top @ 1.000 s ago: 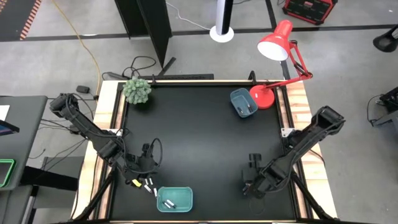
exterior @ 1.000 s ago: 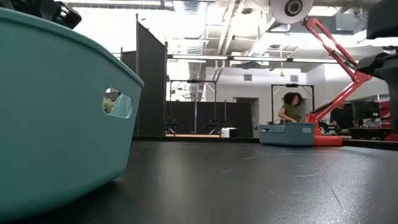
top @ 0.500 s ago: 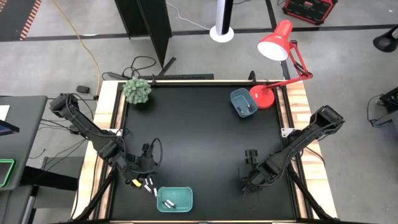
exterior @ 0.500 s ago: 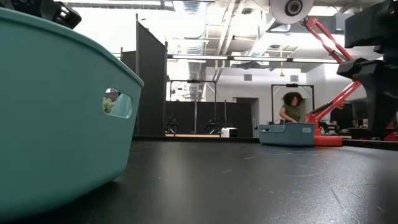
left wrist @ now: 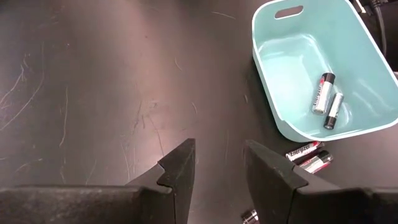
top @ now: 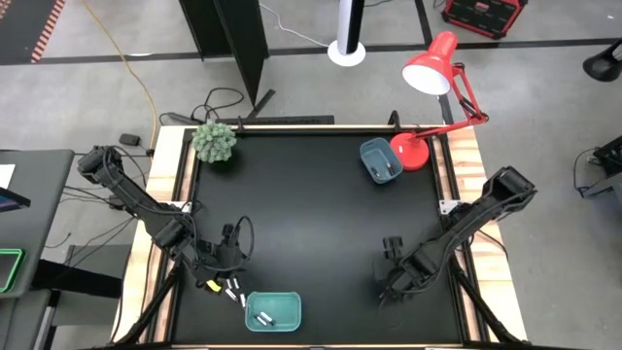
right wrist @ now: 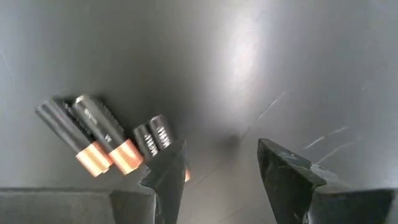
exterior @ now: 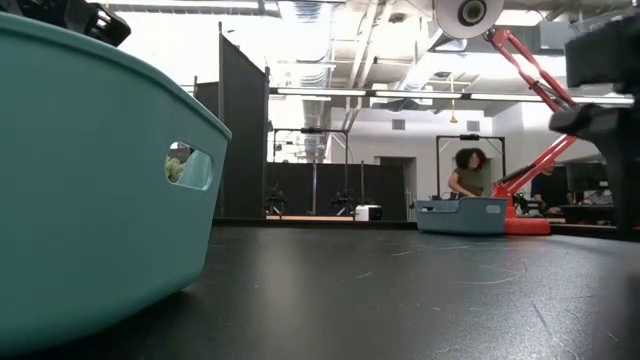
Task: Sort batteries
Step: Put the black battery into the blue bin
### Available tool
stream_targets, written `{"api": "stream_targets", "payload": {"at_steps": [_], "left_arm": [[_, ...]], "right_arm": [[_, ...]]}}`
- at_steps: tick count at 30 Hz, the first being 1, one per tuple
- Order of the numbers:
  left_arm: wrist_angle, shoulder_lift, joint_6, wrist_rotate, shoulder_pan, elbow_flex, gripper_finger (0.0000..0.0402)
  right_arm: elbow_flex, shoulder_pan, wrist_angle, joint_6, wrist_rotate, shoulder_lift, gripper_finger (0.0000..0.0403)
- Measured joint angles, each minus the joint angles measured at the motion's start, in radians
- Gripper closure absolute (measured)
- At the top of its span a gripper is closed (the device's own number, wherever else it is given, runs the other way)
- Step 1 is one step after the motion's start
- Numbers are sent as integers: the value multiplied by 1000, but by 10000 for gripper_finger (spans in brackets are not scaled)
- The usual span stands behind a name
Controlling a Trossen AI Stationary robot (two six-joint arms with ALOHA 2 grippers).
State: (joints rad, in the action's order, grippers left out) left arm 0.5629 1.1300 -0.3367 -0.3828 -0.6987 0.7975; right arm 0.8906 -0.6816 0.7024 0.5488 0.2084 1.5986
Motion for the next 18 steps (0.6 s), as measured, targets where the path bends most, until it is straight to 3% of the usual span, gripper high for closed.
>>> {"api": "stream_targets", "payload": {"at_steps": [9,18], "left_arm": [[1,0,3,0,0,0,275],[0,0,6,0,0,0,275]], "right_arm": [[34,-12,12,-8,-16,57,191],[126,-9,152,0,3,48,191]]}}
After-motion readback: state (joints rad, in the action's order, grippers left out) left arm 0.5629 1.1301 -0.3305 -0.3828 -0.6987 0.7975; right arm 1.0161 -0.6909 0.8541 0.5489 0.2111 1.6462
